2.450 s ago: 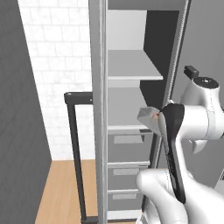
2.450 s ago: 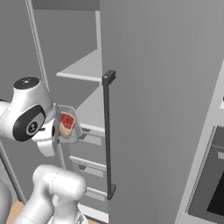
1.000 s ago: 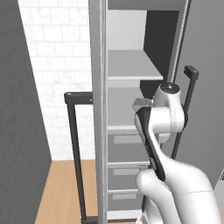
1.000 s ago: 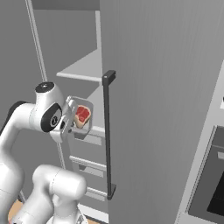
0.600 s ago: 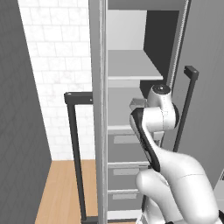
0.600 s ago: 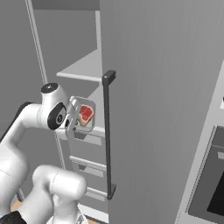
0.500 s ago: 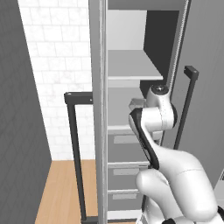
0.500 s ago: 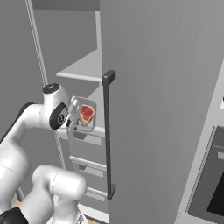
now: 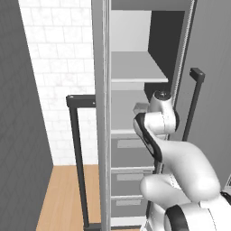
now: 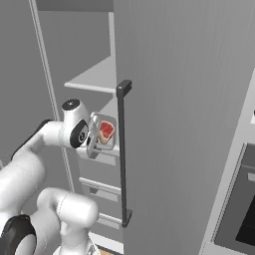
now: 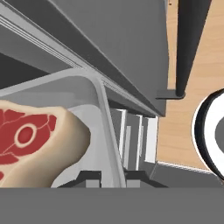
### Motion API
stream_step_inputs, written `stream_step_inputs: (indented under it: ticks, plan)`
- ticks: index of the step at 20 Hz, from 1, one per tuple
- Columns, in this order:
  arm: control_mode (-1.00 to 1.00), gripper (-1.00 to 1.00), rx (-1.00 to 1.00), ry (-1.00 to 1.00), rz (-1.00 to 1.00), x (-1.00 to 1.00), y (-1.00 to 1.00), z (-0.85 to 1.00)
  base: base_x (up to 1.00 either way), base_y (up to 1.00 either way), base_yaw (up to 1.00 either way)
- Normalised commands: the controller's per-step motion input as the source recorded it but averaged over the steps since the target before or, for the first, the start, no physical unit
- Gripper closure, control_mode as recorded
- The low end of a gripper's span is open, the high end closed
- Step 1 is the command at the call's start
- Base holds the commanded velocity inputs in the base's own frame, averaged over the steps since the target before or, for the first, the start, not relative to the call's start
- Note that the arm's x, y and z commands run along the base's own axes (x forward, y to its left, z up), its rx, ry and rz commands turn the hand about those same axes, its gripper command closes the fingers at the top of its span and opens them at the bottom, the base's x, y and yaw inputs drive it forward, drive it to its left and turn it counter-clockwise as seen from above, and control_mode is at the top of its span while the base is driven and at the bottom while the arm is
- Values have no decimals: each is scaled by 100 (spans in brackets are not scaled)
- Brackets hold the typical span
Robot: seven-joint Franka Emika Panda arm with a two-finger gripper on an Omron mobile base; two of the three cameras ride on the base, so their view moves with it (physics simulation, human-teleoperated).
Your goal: Take the meat container that has the steak and place it on the second highest rack of the freezer. Then take the vegetable container that has the tomato and avocado and place it on the highest rack of the freezer.
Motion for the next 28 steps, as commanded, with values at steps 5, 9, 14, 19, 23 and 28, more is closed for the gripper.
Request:
stream_step_inputs:
  ticks: [5, 9, 14, 19, 23, 28]
  plan:
    - [-100, 100, 0, 0, 0, 40, 0, -15, 0, 0, 0]
    - [-100, 100, 0, 0, 0, 40, 0, -19, 0, 0, 0]
    - [-100, 100, 0, 0, 0, 36, 0, -25, 0, 0, 0]
    - [-100, 100, 0, 0, 0, 39, 0, -22, 0, 0, 0]
    - [-100, 100, 0, 0, 0, 46, 0, -13, 0, 0, 0]
    - [-100, 100, 0, 0, 0, 44, 0, -16, 0, 0, 0]
